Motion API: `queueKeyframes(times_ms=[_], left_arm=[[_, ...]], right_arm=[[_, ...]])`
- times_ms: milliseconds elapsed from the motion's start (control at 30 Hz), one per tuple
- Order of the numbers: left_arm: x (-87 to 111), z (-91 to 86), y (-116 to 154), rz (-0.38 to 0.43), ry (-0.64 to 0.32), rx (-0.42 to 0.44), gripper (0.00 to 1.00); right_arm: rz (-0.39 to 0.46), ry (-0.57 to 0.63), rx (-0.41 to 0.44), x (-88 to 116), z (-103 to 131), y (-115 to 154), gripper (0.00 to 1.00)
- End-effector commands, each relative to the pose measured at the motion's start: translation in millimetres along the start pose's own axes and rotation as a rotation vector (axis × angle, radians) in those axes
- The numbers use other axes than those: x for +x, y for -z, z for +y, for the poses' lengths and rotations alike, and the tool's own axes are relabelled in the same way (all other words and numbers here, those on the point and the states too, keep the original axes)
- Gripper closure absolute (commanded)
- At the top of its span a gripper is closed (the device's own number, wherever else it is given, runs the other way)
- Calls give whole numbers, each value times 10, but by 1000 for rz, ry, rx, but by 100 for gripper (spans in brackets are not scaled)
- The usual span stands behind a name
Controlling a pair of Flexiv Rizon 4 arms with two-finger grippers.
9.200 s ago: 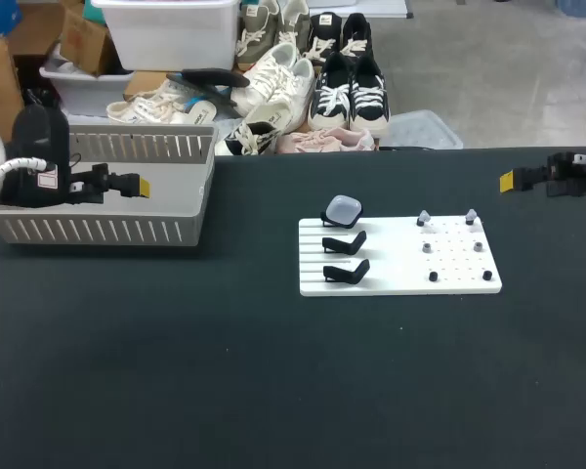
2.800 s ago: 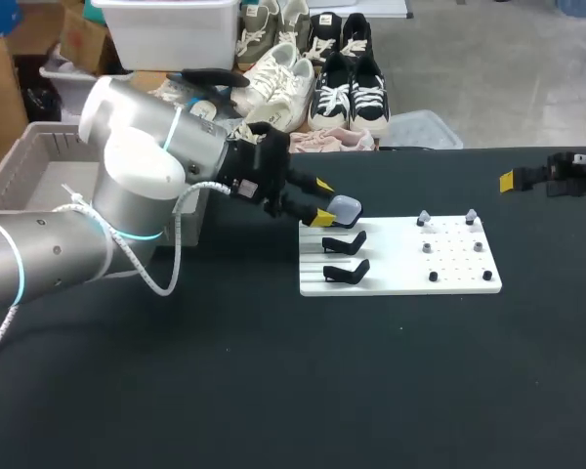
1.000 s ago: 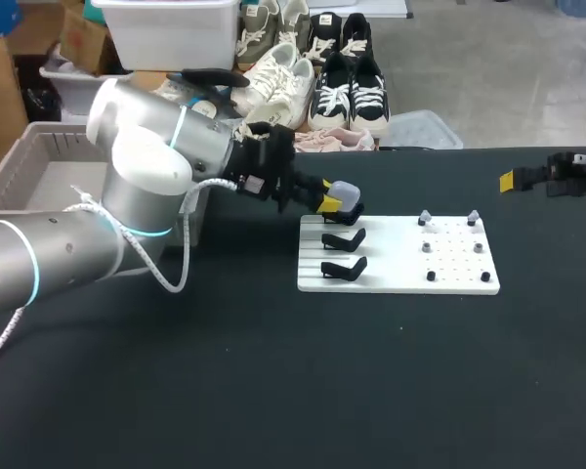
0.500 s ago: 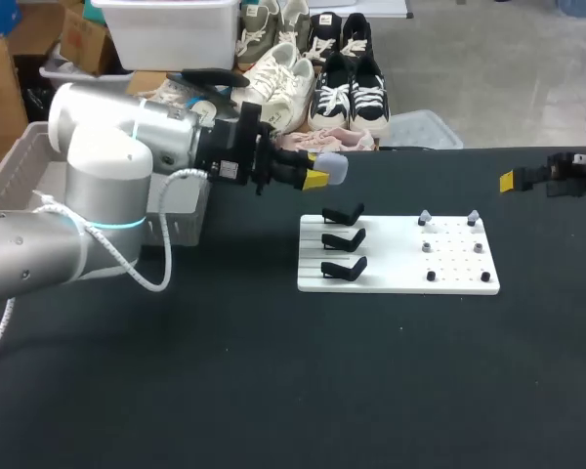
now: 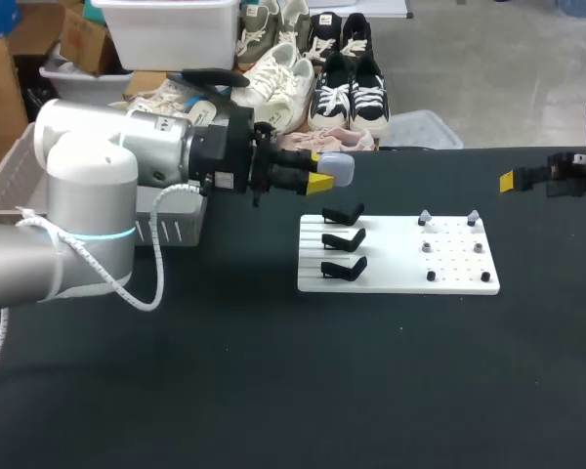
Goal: Pick up each earbud case from the left stands, insert the matching earbuds, close the lid, and place the case in the box.
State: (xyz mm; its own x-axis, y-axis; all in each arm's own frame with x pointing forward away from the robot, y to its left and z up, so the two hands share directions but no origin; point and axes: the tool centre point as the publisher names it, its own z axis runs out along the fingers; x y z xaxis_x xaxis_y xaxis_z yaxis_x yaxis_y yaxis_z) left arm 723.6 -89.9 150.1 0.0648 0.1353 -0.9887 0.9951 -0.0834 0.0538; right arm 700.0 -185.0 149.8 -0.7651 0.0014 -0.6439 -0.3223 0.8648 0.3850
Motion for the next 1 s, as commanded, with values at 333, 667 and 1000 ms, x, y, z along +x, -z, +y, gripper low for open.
queueKeyframes(times_ms=[333, 667, 1000], left_arm=[[-74, -142, 18, 9, 12, -129, 100], [-74, -142, 18, 9, 12, -129, 100], [-48, -174, 36, 8, 19, -139, 100]], right_arm=[[1, 1, -3, -3, -7, 0, 0], [1, 1, -3, -3, -7, 0, 0], [1, 1, -3, -3, -7, 0, 0]])
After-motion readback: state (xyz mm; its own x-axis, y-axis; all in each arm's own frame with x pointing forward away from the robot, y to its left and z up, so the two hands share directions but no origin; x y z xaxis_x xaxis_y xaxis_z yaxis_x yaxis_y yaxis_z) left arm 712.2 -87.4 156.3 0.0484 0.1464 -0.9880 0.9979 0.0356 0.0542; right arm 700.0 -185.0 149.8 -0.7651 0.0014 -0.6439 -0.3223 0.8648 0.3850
